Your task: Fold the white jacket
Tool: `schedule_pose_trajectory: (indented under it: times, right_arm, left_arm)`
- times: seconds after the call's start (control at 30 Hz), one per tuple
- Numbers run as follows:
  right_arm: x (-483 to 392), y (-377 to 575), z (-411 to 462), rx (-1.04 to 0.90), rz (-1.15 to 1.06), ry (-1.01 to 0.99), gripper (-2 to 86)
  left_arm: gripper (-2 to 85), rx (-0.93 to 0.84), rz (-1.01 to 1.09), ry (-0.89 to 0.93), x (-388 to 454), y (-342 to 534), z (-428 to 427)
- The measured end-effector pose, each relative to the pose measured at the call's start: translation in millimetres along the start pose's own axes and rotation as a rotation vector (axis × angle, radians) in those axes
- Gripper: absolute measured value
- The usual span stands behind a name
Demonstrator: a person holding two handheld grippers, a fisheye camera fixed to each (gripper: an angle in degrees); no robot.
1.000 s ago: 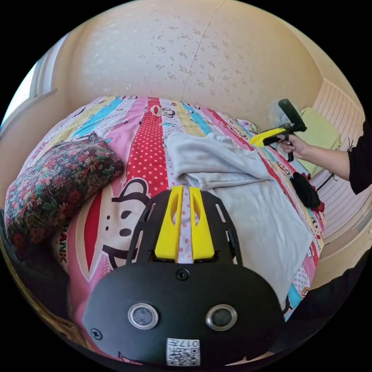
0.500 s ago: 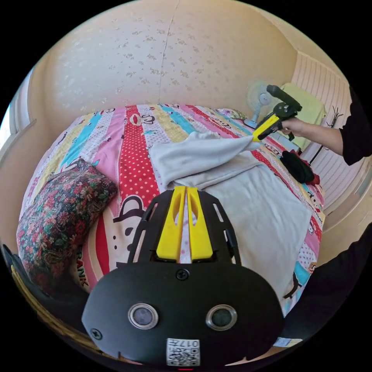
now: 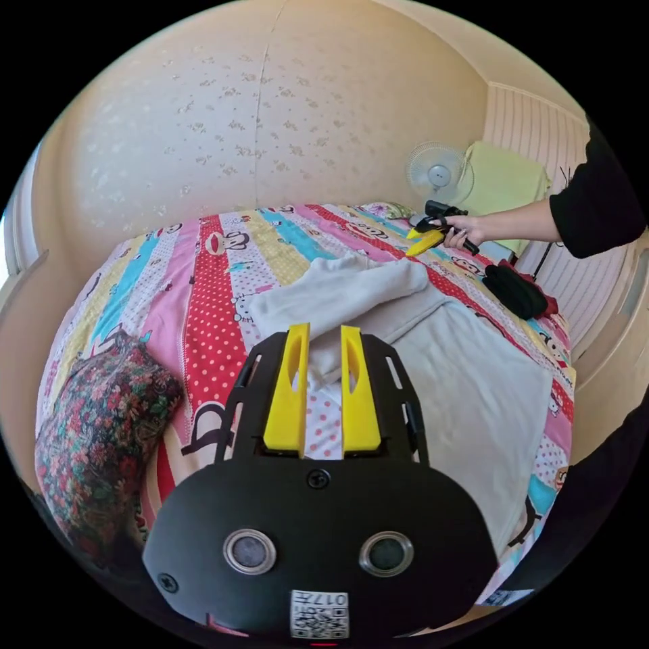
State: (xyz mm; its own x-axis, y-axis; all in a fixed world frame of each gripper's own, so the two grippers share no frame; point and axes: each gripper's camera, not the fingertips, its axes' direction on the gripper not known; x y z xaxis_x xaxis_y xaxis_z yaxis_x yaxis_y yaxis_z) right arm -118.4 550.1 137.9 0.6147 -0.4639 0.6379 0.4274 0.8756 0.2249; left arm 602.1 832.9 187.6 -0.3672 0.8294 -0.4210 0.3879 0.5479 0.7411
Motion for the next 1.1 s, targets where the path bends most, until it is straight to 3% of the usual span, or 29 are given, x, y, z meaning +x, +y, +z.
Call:
schedule_pose_trajectory:
  times: [0.13,0.33,0.43,0.47,0.53,0.6,0.7,0.83,0.93,1.1]
  right_arm:
    - [-14.7,54.5,-1.3,0.068,0.001,0.062,12.4]
    - [-9.4,84.2,7.5,0.188,-0.039,0.114,9.9]
    - [3.4,78.8,17.2,0.134,-0.005,0.117,4.6]
    - [10.6,83.9,17.1,0.103,0.026,0.215,3.8]
    - [21.4,96.6,7.9,0.149,0.027,0.142,3.1]
    - [16.3,102.1,1.5,0.197,0.045,0.088,2.8]
    - [-40.3,103.3,-9.5,0.215,-0.074,0.209,2.7]
    - [-151.1,108.6,-32.9,0.445,-0.251,0.413,2.8]
    - [-187.5,73.9,-10.5,0.343,-0.325,0.495,2.8]
    - [-144.8,5.3,49.4,0.017,-0.314,0.576,1.0]
  left_arm:
    - [8.2,-0.005,0.068,0.03,-1.1,-25.1,21.8]
    - [7.3,-0.243,0.101,-0.017,-0.6,-40.9,108.9]
    - [5.1,-0.313,0.116,-0.066,3.6,-34.5,128.2]
    - [3.2,-0.331,0.116,-0.071,3.7,-35.0,125.6]
    - [1.4,-0.347,0.095,-0.043,1.8,-32.8,122.1]
    - [0.8,-0.322,0.029,-0.031,-0.5,-27.3,113.6]
    - [0.5,-0.256,-0.048,0.012,-3.8,-29.7,86.5]
    - [0.5,-0.094,-0.056,0.029,-4.0,-45.7,44.2]
    - [4.1,-0.122,-0.069,0.067,-9.0,-59.8,56.6]
    - [3.9,-0.346,-0.22,0.056,-27.0,-27.3,133.2]
